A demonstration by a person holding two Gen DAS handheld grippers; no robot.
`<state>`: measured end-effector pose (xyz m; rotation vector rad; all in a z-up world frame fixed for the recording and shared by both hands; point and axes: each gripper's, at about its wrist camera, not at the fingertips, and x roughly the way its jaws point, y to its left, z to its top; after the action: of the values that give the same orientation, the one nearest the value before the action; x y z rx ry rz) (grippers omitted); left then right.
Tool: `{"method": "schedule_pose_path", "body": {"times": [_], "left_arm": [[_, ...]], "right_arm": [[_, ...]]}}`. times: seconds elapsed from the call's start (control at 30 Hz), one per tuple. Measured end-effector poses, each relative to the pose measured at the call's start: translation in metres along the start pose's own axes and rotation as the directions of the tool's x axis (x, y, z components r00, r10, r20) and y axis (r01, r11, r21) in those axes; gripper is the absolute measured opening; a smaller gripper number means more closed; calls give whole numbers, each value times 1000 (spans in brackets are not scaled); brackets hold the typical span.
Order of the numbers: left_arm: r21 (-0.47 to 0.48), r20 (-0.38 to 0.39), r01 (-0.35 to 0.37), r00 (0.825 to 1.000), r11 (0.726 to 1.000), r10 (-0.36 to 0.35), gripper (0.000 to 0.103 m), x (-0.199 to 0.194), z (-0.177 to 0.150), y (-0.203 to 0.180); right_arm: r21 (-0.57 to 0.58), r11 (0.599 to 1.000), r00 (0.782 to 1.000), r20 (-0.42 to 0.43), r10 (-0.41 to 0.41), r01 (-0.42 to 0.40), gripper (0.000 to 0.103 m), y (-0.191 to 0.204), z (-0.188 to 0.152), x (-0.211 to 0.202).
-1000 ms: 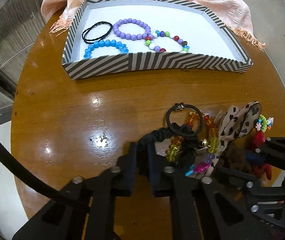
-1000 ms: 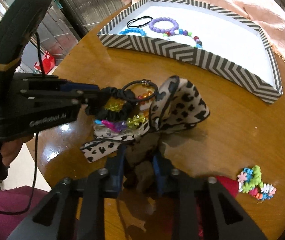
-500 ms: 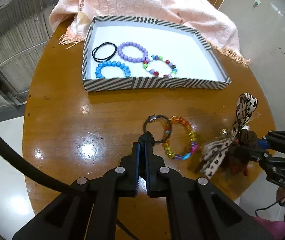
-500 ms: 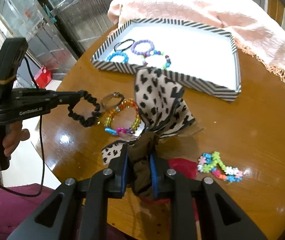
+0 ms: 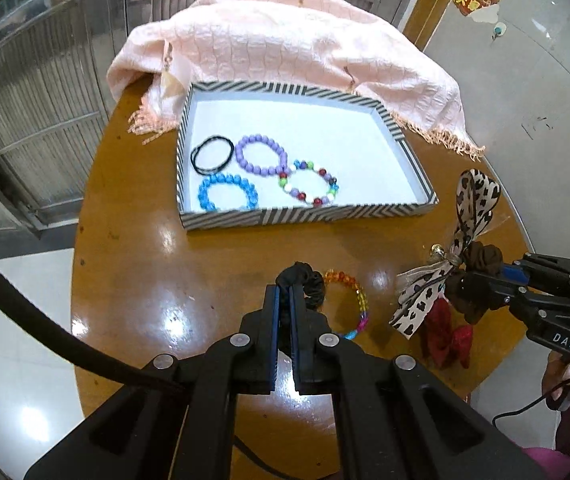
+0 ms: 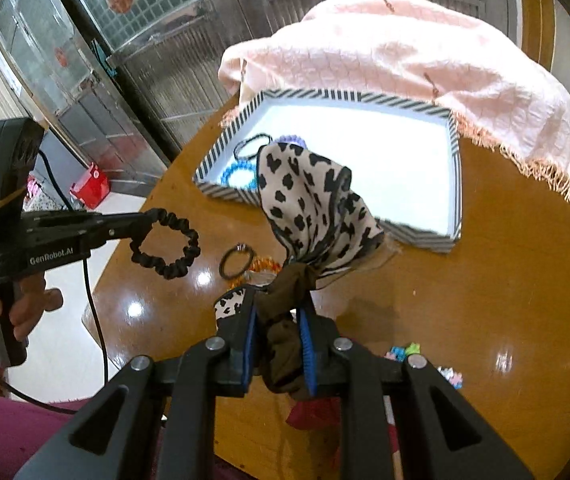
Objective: Organize jewelry
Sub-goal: 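Carry the black scrunchie and leopard bow scrunchie over the tray with both tools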
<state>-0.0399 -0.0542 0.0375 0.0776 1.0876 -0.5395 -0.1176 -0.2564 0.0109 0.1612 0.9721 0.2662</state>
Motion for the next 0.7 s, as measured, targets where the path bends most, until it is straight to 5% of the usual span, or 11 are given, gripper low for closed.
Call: {"method": "schedule_pose_path", "body": {"times": [0.7], "left_arm": [[16, 72, -124, 990, 992, 123, 5, 11, 68, 4]], "right_arm": [[46, 999, 997, 75, -11, 7, 19, -24, 67, 6]]}}
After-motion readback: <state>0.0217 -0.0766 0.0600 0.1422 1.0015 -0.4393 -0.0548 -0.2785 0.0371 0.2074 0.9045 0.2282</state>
